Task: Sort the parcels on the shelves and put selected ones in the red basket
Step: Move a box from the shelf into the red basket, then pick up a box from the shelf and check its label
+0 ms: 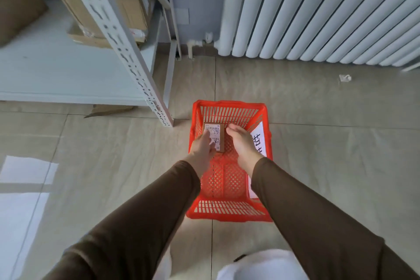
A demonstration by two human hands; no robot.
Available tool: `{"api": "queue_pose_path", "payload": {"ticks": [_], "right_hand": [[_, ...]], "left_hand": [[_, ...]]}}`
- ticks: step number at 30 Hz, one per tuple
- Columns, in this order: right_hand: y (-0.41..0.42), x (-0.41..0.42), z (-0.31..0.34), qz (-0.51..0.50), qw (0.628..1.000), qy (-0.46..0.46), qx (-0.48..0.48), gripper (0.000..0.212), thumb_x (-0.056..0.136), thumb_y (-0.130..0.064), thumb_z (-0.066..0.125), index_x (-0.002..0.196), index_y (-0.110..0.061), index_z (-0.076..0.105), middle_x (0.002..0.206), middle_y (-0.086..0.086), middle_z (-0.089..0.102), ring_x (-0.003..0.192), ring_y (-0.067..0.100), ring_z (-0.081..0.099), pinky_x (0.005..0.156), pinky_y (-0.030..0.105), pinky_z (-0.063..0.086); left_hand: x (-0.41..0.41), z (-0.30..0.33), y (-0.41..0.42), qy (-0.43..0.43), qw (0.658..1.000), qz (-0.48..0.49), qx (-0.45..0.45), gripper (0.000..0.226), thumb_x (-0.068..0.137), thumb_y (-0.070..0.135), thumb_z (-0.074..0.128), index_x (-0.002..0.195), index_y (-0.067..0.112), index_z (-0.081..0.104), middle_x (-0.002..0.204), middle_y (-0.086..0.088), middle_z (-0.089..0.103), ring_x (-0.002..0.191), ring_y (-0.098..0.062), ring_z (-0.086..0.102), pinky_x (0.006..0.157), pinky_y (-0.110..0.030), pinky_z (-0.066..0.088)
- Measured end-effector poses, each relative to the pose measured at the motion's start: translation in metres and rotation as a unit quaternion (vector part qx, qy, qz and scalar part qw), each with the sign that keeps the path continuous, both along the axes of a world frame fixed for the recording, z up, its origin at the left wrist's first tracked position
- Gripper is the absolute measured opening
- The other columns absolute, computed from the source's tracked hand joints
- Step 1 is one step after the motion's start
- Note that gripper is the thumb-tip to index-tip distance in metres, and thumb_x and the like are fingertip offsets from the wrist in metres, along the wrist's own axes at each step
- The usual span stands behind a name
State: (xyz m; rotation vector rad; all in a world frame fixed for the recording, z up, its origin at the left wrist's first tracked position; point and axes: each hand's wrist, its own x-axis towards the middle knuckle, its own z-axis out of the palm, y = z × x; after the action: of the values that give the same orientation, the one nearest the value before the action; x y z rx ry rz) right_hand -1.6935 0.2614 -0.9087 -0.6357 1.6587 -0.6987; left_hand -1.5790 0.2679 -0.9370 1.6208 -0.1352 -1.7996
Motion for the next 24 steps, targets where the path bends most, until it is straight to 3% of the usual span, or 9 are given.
{"api": "queue_pose_path", "payload": {"ticks": [2, 3, 5, 6, 8, 10, 16, 21, 24], "right_hand": [[-0.001, 0.009, 0.068, 0.01, 1.0, 0.002, -0.014, 0.04, 0.102, -0.014, 0.059, 0.142, -0.007, 0.058, 0.141, 0.004, 0.061, 0.114, 0.009, 0.053, 0.076, 0.014, 0.043], [-0.002, 0.015, 0.104, 0.02, 0.999, 0.006, -0.026, 0.039, 0.102, -0.014, 0.059, 0.141, -0.008, 0.059, 0.138, 0.004, 0.062, 0.116, 0.01, 0.054, 0.079, 0.015, 0.045], [-0.003, 0.026, 0.178, 0.044, 0.997, 0.02, -0.059, 0.038, 0.101, -0.016, 0.06, 0.139, -0.008, 0.062, 0.142, 0.006, 0.061, 0.128, 0.018, 0.057, 0.101, 0.029, 0.049], [-0.003, 0.032, 0.218, 0.055, 0.995, 0.025, -0.076, 0.038, 0.101, -0.017, 0.061, 0.138, -0.008, 0.063, 0.143, 0.008, 0.061, 0.133, 0.021, 0.056, 0.112, 0.036, 0.044], [-0.001, 0.047, 0.297, 0.068, 0.992, 0.02, -0.107, 0.036, 0.101, -0.017, 0.061, 0.136, -0.01, 0.065, 0.142, 0.007, 0.063, 0.133, 0.02, 0.056, 0.117, 0.039, 0.039], [0.0, 0.065, 0.373, 0.077, 0.987, 0.007, -0.139, 0.034, 0.1, -0.019, 0.062, 0.133, -0.014, 0.068, 0.139, 0.002, 0.066, 0.126, 0.015, 0.058, 0.114, 0.035, 0.042], [0.009, 0.146, 0.564, 0.132, 0.964, -0.03, -0.231, 0.026, 0.101, -0.03, 0.062, 0.124, -0.021, 0.071, 0.114, -0.014, 0.069, 0.109, 0.007, 0.062, 0.091, 0.026, 0.047], [0.026, 0.243, 0.668, 0.163, 0.934, -0.054, -0.314, 0.026, 0.101, -0.032, 0.062, 0.123, -0.021, 0.07, 0.123, -0.006, 0.07, 0.111, 0.009, 0.064, 0.09, 0.028, 0.05], [0.042, 0.31, 0.713, 0.181, 0.915, -0.064, -0.354, 0.029, 0.102, -0.028, 0.062, 0.127, -0.016, 0.068, 0.12, -0.005, 0.069, 0.105, 0.008, 0.064, 0.084, 0.026, 0.048]], "left_hand": [[0.012, 0.069, -0.003, 0.009, 1.0, -0.004, -0.023, 0.037, 0.109, 0.037, 0.047, 0.132, 0.011, 0.059, 0.132, -0.009, 0.061, 0.132, -0.025, 0.054, 0.115, -0.039, 0.041], [0.018, 0.105, -0.003, 0.013, 0.999, -0.01, -0.038, 0.03, 0.109, 0.037, 0.047, 0.119, 0.013, 0.063, 0.126, -0.009, 0.065, 0.128, -0.024, 0.057, 0.117, -0.04, 0.04], [0.034, 0.181, -0.003, 0.007, 0.998, -0.017, -0.058, 0.025, 0.109, 0.033, 0.048, 0.1, 0.015, 0.063, 0.101, -0.004, 0.067, 0.1, -0.019, 0.064, 0.108, -0.038, 0.046], [0.044, 0.221, -0.002, 0.002, 0.997, -0.016, -0.071, 0.023, 0.109, 0.031, 0.048, 0.103, 0.013, 0.062, 0.1, -0.004, 0.065, 0.093, -0.017, 0.064, 0.099, -0.035, 0.051], [0.066, 0.298, 0.002, -0.011, 0.994, -0.018, -0.111, 0.03, 0.107, 0.029, 0.052, 0.126, 0.007, 0.059, 0.122, -0.01, 0.064, 0.111, -0.023, 0.063, 0.096, -0.033, 0.052], [0.091, 0.37, 0.005, -0.022, 0.987, -0.021, -0.157, 0.043, 0.106, 0.029, 0.055, 0.142, 0.006, 0.052, 0.134, -0.011, 0.061, 0.13, -0.027, 0.056, 0.11, -0.039, 0.046], [0.193, 0.562, 0.023, -0.055, 0.95, -0.021, -0.306, 0.031, 0.105, 0.023, 0.058, 0.133, 0.01, 0.059, 0.12, -0.004, 0.067, 0.111, -0.018, 0.063, 0.102, -0.035, 0.049], [0.297, 0.673, 0.047, -0.086, 0.917, -0.01, -0.39, 0.019, 0.103, 0.017, 0.06, 0.122, 0.015, 0.063, 0.127, -0.007, 0.069, 0.12, -0.021, 0.064, 0.108, -0.037, 0.049], [0.367, 0.721, 0.065, -0.108, 0.899, -0.015, -0.425, 0.02, 0.101, 0.015, 0.062, 0.121, 0.015, 0.065, 0.121, -0.005, 0.071, 0.117, -0.021, 0.065, 0.106, -0.037, 0.05]]}}
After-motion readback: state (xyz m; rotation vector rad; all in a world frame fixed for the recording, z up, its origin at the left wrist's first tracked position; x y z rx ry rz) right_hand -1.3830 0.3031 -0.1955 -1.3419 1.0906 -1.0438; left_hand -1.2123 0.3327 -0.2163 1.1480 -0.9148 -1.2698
